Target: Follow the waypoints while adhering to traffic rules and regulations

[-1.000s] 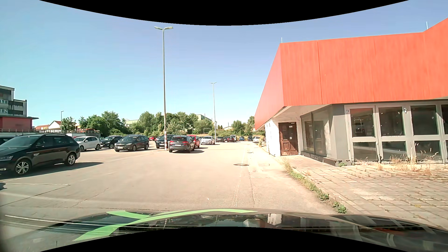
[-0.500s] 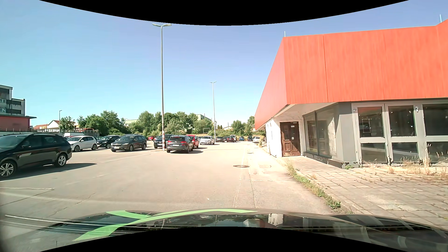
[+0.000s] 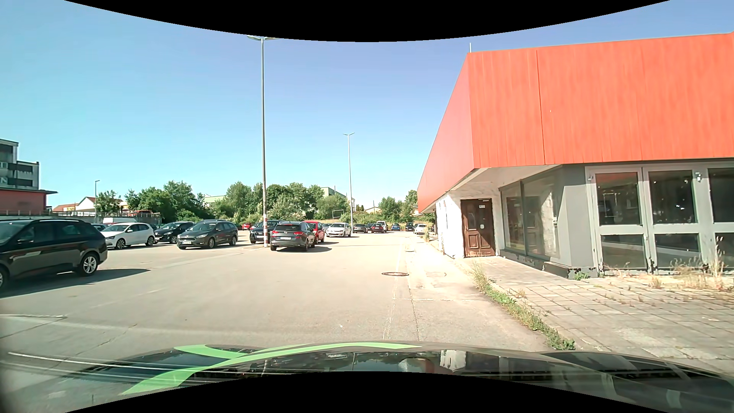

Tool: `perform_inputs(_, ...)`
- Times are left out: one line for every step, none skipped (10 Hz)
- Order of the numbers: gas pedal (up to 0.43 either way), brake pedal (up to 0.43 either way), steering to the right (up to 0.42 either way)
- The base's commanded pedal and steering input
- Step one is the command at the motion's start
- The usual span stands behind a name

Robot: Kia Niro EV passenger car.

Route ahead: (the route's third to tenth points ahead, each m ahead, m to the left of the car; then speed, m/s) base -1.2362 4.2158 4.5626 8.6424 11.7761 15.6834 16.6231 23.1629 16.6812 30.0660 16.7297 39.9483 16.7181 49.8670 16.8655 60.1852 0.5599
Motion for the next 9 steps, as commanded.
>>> perform_inputs(0.079,0.189,0.005)
perform_inputs(0.079,0.195,0.005)
perform_inputs(0.079,0.195,0.005)
perform_inputs(0.079,0.189,0.005)
perform_inputs(0.079,0.195,0.005)
perform_inputs(0.079,0.195,0.005)
perform_inputs(0.079,0.189,0.005)
perform_inputs(0.079,0.183,0.005)
perform_inputs(0.079,0.098,0.005)
